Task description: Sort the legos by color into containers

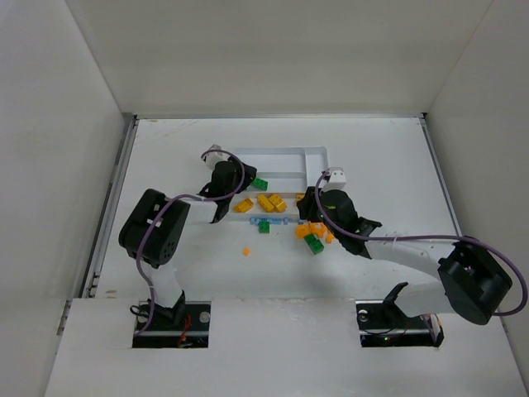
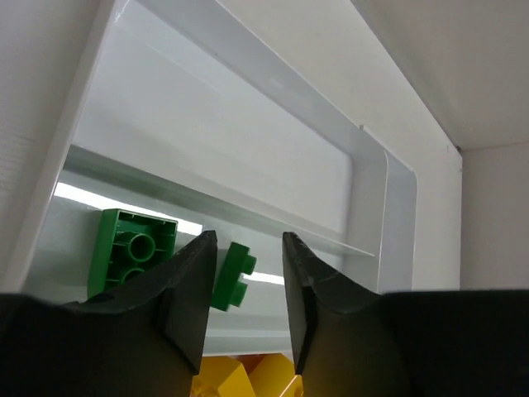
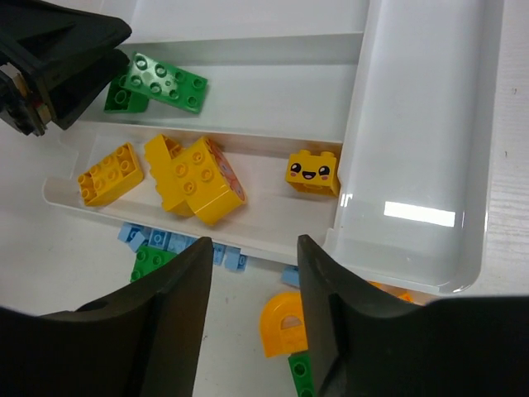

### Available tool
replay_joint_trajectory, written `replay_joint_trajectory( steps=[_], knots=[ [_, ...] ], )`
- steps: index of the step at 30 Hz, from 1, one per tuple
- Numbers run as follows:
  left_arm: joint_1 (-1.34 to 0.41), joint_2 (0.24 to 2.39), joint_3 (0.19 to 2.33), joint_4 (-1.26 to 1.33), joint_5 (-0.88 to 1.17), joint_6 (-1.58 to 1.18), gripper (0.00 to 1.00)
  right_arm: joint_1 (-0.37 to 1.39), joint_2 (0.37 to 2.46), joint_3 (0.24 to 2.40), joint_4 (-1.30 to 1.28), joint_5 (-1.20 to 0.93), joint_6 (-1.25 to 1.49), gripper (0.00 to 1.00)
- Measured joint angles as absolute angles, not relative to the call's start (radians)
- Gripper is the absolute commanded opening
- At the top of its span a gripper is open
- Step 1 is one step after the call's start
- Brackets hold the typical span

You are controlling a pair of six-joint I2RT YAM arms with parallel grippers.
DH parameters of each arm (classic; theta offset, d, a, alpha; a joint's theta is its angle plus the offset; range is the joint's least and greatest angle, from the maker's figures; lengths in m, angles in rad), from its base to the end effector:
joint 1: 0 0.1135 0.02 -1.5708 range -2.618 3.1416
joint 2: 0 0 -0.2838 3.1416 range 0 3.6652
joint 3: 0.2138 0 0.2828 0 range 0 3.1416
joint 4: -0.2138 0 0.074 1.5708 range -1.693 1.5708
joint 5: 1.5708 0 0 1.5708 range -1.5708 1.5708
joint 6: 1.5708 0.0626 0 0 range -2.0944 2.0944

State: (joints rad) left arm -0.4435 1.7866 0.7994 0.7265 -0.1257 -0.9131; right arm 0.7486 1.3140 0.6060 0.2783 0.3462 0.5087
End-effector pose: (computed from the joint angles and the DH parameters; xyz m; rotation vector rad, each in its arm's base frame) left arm 0.3779 -0.1708 0.1581 -0.5342 1.8363 -0.8272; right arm 0.2472 0.2007 0.1985 -0.0164 2.0039 0.4699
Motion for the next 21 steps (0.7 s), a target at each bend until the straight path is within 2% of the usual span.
replay_joint_trajectory(
  steps=[3, 6, 8, 9, 10, 11, 12, 14, 17, 21],
  knots=[
    [-0.445, 1.781, 0.797, 0.729, -0.141, -0.910, 0.50, 0.749, 1.314, 0.606, 0.278, 0.351, 0.500, 0.56],
    [-0.446, 1.754, 0.785, 0.728, -0.153, -0.897, 0.53, 0.749, 1.314, 0.606, 0.278, 0.358, 0.492, 0.53],
    [-0.447, 1.718, 0.765, 0.724, -0.165, -0.886, 0.53, 0.749, 1.311, 0.606, 0.274, 0.360, 0.482, 0.44],
    [-0.450, 1.692, 0.750, 0.719, -0.172, -0.878, 0.52, 0.751, 1.306, 0.606, 0.270, 0.361, 0.479, 0.36],
    [-0.451, 1.660, 0.731, 0.714, -0.181, -0.868, 0.51, 0.757, 1.298, 0.606, 0.261, 0.366, 0.476, 0.24],
    [-0.454, 1.623, 0.711, 0.710, -0.189, -0.859, 0.50, 0.767, 1.284, 0.605, 0.248, 0.370, 0.476, 0.18],
    [-0.458, 1.587, 0.693, 0.706, -0.195, -0.849, 0.48, 0.784, 1.264, 0.603, 0.228, 0.379, 0.483, 0.18],
    [-0.474, 1.503, 0.651, 0.705, -0.203, -0.825, 0.46, 0.830, 1.214, 0.587, 0.190, 0.406, 0.508, 0.24],
    [-0.515, 1.389, 0.591, 0.709, -0.204, -0.791, 0.45, 0.920, 1.130, 0.541, 0.105, 0.461, 0.568, 0.51],
    [-0.588, 1.298, 0.509, 0.712, -0.198, -0.760, 0.44, 1.002, 1.092, 0.516, -0.067, 0.517, 0.650, 0.63]
  ],
)
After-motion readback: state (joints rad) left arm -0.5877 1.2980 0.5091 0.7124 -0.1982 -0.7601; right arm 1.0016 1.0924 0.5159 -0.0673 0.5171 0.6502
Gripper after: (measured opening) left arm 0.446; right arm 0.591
